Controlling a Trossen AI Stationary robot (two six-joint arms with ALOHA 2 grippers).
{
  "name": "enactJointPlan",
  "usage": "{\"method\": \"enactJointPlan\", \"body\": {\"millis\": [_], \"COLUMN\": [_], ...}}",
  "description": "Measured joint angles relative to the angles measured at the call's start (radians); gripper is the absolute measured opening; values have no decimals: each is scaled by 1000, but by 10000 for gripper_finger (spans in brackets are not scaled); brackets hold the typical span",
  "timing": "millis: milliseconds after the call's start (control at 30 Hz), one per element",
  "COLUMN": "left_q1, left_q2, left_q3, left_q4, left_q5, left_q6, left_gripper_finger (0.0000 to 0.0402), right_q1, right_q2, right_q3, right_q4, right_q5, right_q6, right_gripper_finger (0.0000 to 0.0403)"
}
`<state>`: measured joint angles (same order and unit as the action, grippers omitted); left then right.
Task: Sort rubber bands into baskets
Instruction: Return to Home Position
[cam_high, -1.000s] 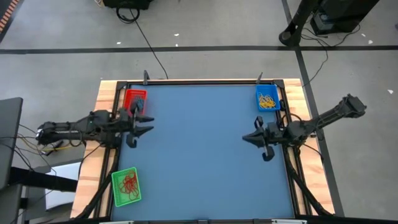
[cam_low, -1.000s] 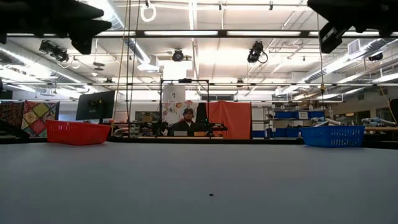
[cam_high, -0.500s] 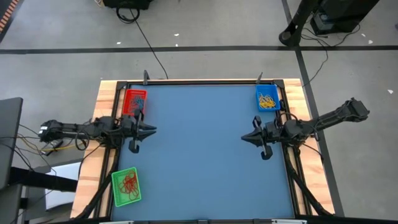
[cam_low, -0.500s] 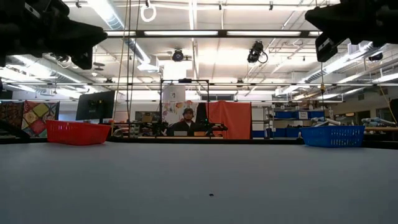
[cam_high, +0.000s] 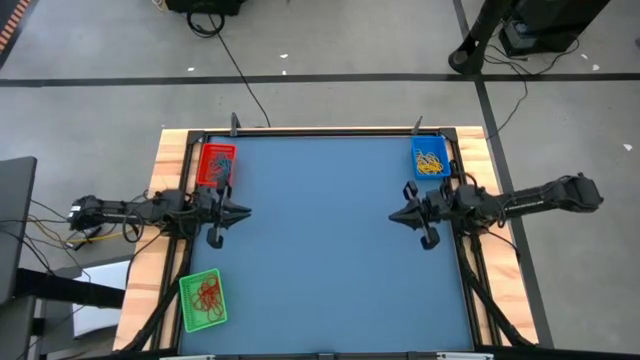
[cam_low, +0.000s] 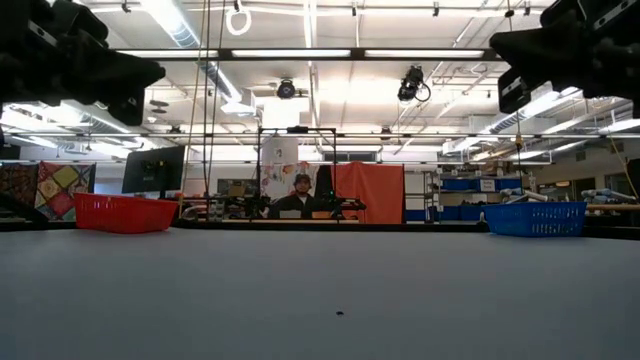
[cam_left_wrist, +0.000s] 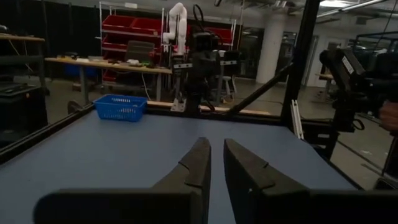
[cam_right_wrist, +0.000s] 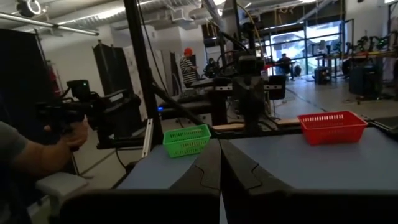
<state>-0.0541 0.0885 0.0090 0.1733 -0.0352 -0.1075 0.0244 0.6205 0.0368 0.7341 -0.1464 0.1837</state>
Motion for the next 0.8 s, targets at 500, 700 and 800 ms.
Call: {"method": "enactJointPlan", "body": {"millis": [500,700,800], "left_q1": [-30,-34,-34], "left_q2": [-89,-89,-89], "left_q3": [20,77,92], "left_q4": [-165,-197,-218], "left_q5": [-34,-36,-36], "left_q6": [29,45,47], "left_gripper_finger": [46,46,46], "right_q1": [-107,-104,-98], "right_q2": [-105,-186,-232], "right_q3": [0,0,0], "right_q4": [-61,-144,-193], "right_q5": [-136,-136,-132], "right_q6": [25,34,34], "right_gripper_finger": [7,7,7]}}
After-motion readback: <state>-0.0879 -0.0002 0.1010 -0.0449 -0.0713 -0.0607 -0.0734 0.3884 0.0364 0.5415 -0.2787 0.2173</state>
